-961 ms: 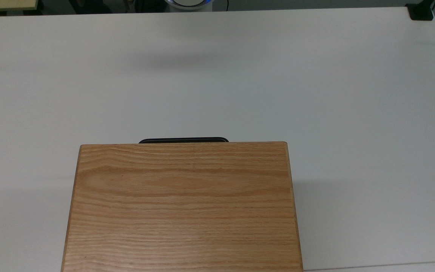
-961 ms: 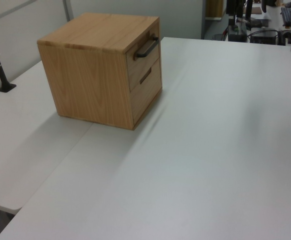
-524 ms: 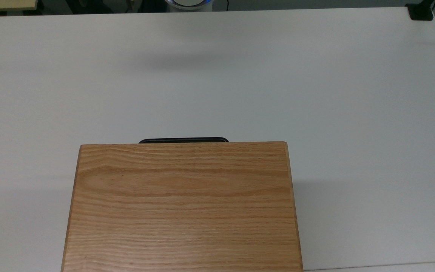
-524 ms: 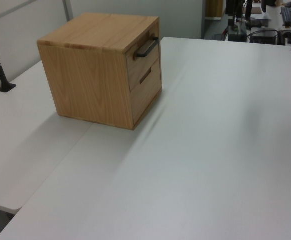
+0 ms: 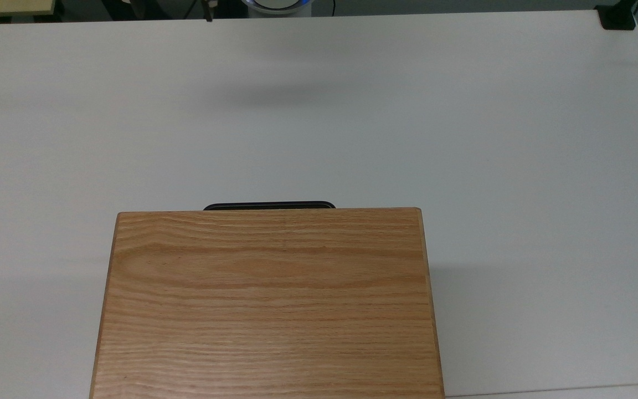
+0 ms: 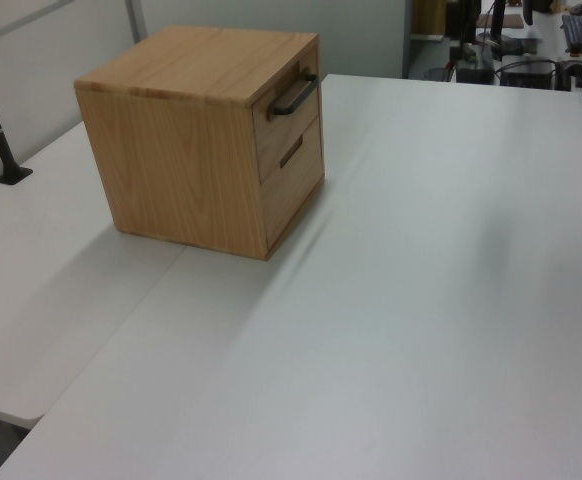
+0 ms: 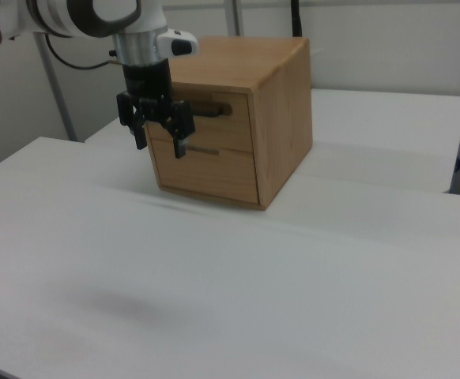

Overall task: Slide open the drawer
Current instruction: 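Move the gripper down toward the dark handle of the upper drawer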

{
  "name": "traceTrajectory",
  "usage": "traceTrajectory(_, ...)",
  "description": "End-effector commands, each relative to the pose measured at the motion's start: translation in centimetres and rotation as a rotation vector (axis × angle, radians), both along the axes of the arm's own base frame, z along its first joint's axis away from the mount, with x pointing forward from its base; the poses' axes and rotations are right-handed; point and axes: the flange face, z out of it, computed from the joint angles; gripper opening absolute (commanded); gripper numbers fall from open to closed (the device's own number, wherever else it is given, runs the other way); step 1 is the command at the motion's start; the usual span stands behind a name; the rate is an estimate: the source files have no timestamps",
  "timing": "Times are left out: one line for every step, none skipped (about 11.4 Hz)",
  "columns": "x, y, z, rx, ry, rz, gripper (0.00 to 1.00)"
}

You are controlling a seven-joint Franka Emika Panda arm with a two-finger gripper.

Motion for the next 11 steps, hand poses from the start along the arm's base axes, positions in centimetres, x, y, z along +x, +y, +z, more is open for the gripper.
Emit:
traceTrajectory(2.0,2.4,-1.9,0.035,-0.022,0.044,0.96)
traceTrajectory(2.9,4.2,-2.2,0.031,-0.053,0.075,0.99)
traceTrajectory(3.9,4.8,-2.8,0.026,-0.080,0.092,1.00)
traceTrajectory(4.5,5.0,-3.0,0.023,-0.109,0.098,1.00)
traceTrajectory(5.0,5.4,-2.7,0.016,-0.147,0.111,1.00)
traceTrajectory(5.5,6.2,-2.6,0.016,-0.181,0.112,1.00)
traceTrajectory(6.2,6.5,-2.8,0.015,-0.213,0.098,1.00)
traceTrajectory(6.9,7.4,-2.9,0.023,-0.251,0.030,1.00)
traceTrajectory(7.6,7.6,-2.7,0.037,-0.304,-0.102,1.00)
traceTrajectory(7.9,7.8,-2.6,0.049,-0.330,-0.212,1.00)
traceTrajectory(8.1,8.0,-2.8,0.058,-0.331,-0.281,1.00)
